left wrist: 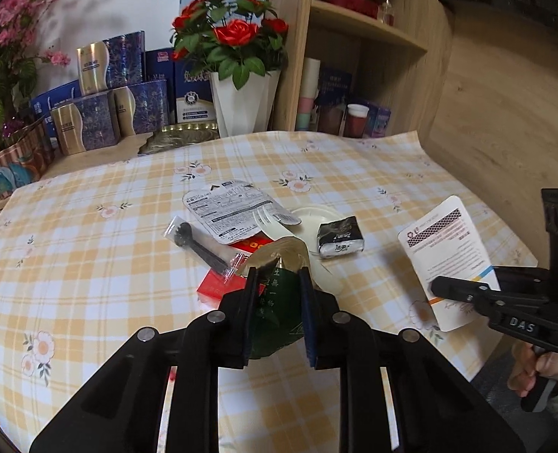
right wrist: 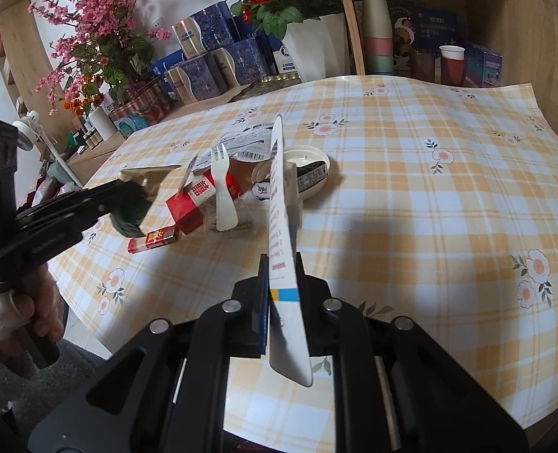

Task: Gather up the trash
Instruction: 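Grasp the green foil wrapper with the left gripper and lift it, then carry the card over the bin and open the right gripper while the left gripper carries the wrapper, then lower the green wrapper into the bin and open the left gripper, then raise both grippers from the bin back toward the table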

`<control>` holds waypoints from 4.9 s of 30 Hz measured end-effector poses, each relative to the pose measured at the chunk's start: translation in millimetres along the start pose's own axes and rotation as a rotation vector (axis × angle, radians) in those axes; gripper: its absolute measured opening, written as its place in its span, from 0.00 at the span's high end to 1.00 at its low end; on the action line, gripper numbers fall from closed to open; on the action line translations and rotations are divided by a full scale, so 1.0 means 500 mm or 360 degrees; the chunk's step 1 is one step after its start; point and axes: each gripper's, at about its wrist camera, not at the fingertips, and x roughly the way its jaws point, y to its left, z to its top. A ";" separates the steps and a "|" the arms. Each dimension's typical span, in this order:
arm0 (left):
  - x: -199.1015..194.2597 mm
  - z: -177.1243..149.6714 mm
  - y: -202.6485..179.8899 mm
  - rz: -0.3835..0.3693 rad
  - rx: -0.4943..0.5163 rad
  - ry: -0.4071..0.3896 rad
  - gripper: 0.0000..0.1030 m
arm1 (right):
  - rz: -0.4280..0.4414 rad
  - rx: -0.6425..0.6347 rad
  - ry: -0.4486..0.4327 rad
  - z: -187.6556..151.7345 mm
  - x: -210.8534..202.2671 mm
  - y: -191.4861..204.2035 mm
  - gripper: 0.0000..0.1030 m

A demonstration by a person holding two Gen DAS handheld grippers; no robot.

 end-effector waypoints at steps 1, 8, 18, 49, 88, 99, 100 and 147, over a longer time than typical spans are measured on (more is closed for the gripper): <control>-0.012 -0.002 -0.001 -0.0002 -0.0004 -0.0008 0.80 | -0.0004 -0.0003 -0.0005 0.000 -0.004 0.002 0.86; -0.090 -0.029 -0.013 -0.0019 -0.0019 -0.0053 0.80 | -0.0025 -0.0017 -0.0032 -0.018 -0.055 0.019 0.86; -0.182 -0.100 -0.047 -0.0060 -0.0046 -0.0062 0.80 | -0.0032 -0.0046 0.0000 -0.073 -0.092 0.042 0.86; -0.341 -0.247 -0.072 -0.0014 -0.0136 -0.0056 0.80 | 0.0198 -0.0127 0.0316 -0.287 -0.090 0.142 0.86; -0.274 -0.337 -0.080 -0.0043 -0.0140 0.0157 0.80 | -0.0269 -0.0171 -0.0144 -0.254 -0.138 0.143 0.06; -0.180 -0.373 -0.112 -0.0144 -0.0077 0.0420 0.80 | -0.0384 -0.0052 -0.0177 -0.258 -0.139 0.098 0.06; -0.173 -0.376 -0.114 -0.0150 -0.0078 0.0438 0.80 | -0.0385 -0.0049 -0.0173 -0.259 -0.139 0.097 0.06; -0.257 -0.147 0.045 0.0191 -0.0236 -0.0246 0.16 | -0.0428 -0.0048 -0.0150 -0.112 -0.136 0.060 0.06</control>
